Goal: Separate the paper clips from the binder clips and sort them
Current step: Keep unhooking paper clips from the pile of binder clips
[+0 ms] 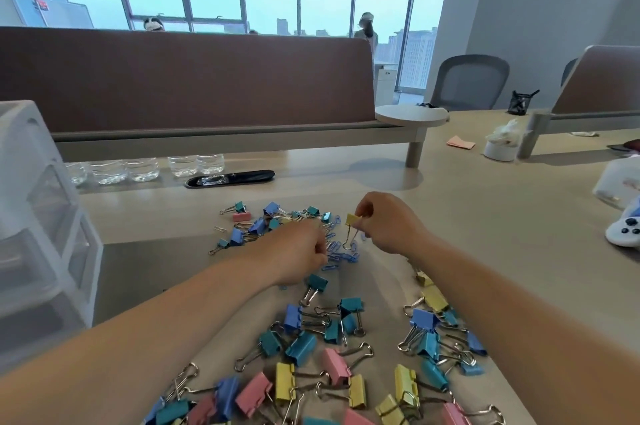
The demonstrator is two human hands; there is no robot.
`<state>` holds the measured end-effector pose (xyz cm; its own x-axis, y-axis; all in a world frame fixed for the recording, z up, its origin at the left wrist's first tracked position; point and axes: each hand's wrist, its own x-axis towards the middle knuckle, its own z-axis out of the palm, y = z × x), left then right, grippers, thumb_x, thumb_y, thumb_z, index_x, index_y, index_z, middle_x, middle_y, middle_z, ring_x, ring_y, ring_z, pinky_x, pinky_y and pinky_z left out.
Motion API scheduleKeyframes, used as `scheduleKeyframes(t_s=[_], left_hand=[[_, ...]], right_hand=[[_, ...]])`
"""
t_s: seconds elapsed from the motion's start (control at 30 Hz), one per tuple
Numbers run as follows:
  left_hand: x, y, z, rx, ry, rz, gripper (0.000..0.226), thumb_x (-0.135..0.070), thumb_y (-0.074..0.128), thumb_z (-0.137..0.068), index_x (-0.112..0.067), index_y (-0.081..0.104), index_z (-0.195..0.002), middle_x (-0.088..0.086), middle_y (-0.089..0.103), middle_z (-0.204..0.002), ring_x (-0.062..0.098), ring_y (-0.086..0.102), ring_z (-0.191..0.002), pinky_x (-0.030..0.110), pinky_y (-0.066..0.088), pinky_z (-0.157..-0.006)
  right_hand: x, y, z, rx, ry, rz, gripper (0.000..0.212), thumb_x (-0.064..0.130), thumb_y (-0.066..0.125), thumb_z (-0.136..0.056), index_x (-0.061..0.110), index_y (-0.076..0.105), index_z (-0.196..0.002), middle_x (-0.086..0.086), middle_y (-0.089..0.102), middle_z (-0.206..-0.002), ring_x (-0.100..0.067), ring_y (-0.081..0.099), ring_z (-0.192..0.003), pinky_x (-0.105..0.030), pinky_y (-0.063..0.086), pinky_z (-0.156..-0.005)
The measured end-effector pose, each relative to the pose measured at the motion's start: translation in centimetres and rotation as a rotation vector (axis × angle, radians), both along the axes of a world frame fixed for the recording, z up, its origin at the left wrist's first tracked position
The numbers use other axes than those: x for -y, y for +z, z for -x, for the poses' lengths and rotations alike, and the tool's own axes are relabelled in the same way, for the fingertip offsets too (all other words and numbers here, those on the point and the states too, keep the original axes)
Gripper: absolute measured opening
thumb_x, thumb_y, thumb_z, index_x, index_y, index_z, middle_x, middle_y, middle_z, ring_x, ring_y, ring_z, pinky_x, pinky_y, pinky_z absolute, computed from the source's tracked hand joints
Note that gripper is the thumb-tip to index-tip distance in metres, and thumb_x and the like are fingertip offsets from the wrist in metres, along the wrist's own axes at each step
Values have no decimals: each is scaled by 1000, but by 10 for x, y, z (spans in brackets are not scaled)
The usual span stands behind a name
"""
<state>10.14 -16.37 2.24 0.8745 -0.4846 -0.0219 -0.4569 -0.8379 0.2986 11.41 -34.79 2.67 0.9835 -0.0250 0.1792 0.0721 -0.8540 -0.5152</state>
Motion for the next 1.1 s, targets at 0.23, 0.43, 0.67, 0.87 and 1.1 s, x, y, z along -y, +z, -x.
scheduleKeyframes(t_s=[0.23,0.43,0.67,0.87,1.1], left_hand=[[2,4,30,-14,7,-66,16,-24,52,-99,-20,66,-104,-1,66,-99,13,61,-88,30,52,-84],[8,4,50,-23,22,-70,15,-22,54,-98,-22,68,-105,-5,65,-101,11,61,-89,30,53,-86],[8,6,62,-16,-27,-83,19,-20,54,-98,-22,70,-107,-6,68,-103,7,63,-87,28,54,-86],[7,3,65,-30,-53,-43,22,-18,51,-98,-24,69,-108,-6,68,-105,8,63,-89,30,55,-85],[6,3,66,-9,-79,-1,22,-19,50,-99,-25,68,-107,-8,67,-104,6,61,-88,27,53,-82]], right_hand=[[7,9,44,-120,94,78,10,30,70,-90,23,63,-89,6,63,-88,-13,58,-79,-24,46,-66],[3,4,77,-176,156,220,6,22,66,-91,19,68,-96,2,66,-100,-16,61,-89,-30,53,-78],[-1,-2,84,-221,157,277,7,21,62,-94,25,66,-97,4,65,-101,-15,61,-90,-32,55,-82],[-2,-4,89,-230,166,277,9,20,61,-94,28,63,-92,6,64,-98,-11,60,-86,-27,54,-76],[-2,-3,89,-226,167,283,12,28,58,-96,22,68,-95,2,66,-98,-15,62,-87,-30,52,-79]])
